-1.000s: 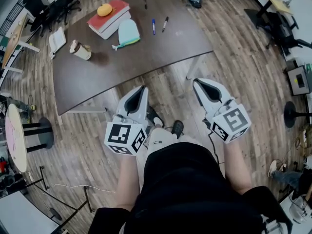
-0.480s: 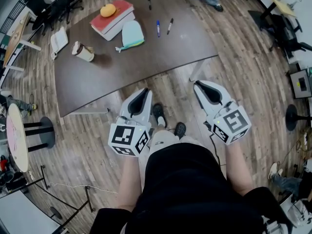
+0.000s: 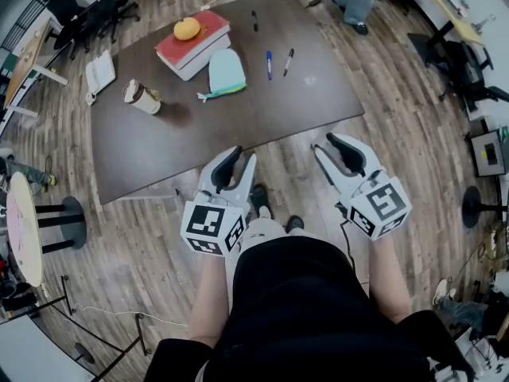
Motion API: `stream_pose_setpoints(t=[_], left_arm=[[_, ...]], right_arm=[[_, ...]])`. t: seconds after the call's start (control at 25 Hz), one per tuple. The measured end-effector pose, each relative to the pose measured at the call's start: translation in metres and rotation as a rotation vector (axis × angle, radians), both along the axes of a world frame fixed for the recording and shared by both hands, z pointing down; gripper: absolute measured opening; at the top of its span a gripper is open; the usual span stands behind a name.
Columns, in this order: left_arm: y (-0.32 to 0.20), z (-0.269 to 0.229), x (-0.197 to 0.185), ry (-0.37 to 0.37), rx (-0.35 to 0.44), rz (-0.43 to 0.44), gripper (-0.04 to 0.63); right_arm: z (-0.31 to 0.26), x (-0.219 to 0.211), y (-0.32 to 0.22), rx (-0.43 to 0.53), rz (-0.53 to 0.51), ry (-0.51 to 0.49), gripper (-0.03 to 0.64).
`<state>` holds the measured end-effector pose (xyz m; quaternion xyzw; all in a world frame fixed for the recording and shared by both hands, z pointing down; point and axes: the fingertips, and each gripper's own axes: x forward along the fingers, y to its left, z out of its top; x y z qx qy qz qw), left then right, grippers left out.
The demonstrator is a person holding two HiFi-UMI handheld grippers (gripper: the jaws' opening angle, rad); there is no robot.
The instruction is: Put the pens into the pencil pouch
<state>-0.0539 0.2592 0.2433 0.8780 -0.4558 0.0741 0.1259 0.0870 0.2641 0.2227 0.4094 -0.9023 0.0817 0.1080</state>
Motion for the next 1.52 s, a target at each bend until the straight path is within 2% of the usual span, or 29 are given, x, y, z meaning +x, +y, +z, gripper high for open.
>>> stream_pose_setpoints(t=[0.32,0.56,0.84,1.0,1.16,1.52], left_arm=[[-0.047,0.009,-0.030,-0.053,0.012,0.011,0.126],[-0.080,0.030,-0.064,-0.105,-0.014,0.014,0.132],[-0.113,0.047,-0.087,-0.133,-0.022,0.025,0.133],[-0.133,0.061,-0.090,-0.146,-0.043,0.029,0.133],[-0.150,0.079,-0.096,-0.188,-0.057,0.025,0.133],[-0.178,0.101,-0.087,-0.229,-0.089,0.036,0.141]], right_arm=[[-0.004,-0.025,-0.052,-0.001,0.015,0.031,0.130],[0.003,-0.054,-0.087,-0.026,0.026,0.057,0.129],[0.019,-0.076,-0.113,-0.062,0.055,0.065,0.130],[0.025,-0.072,-0.127,-0.089,0.087,0.068,0.129],[0.033,-0.075,-0.136,-0.115,0.101,0.077,0.129],[0.046,-0.065,-0.155,-0.170,0.120,0.081,0.129]])
